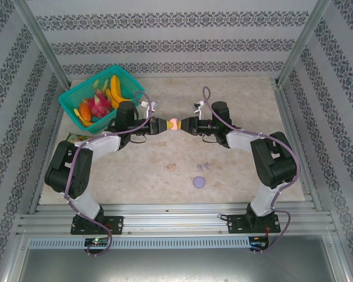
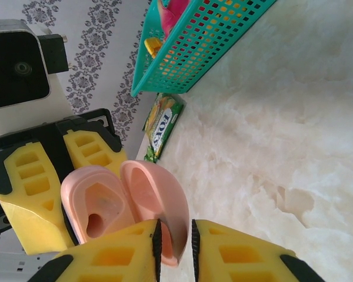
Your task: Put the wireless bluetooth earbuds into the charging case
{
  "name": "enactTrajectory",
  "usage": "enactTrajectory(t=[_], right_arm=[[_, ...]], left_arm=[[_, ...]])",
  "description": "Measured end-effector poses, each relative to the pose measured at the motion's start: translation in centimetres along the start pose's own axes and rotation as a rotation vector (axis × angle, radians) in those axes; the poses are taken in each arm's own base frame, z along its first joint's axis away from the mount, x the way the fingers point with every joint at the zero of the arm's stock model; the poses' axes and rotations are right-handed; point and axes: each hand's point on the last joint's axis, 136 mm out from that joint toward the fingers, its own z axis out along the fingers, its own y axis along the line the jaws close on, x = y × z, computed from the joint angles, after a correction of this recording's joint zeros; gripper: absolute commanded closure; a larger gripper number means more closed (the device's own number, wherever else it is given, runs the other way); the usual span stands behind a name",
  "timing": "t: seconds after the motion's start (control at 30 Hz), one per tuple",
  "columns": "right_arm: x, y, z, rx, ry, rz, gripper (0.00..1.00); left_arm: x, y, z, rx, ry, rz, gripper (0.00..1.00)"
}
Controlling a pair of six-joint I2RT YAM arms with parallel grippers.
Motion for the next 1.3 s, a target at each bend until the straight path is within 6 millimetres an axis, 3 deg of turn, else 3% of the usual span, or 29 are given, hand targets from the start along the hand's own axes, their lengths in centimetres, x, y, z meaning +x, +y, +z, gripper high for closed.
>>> enactTrajectory(t=[0.33,0.5,0.57,0.77,1.3], right_arm=[[0.1,-0.2,0.1,0.003,0.003,0.005,0.92],[0.2,-0.3,0.1,0.005,0.005,0.011,0.99],[0.2,-0.3,0.1,0.006,0.005,0.011,1.00],[0.1,-0.6,0.1,0.023,-0.004,0.019,1.00],[-1.1,-2.8,-0.8,0.136,-0.033,0.052,1.00]], left_arm=[[0.0,0.0,0.0,-0.001,-0.001,0.000,0.88],[0.0,0.1,0.0,-0.004,-0.003,-0.003,0.83],[0.0,0.1,0.1,-0.005,-0.003,-0.003,0.78],[0.0,0.0,0.2,-0.010,-0.006,-0.001,0.49],[-0.2,0.9,0.1,-0.077,-0.011,-0.013,0.13]])
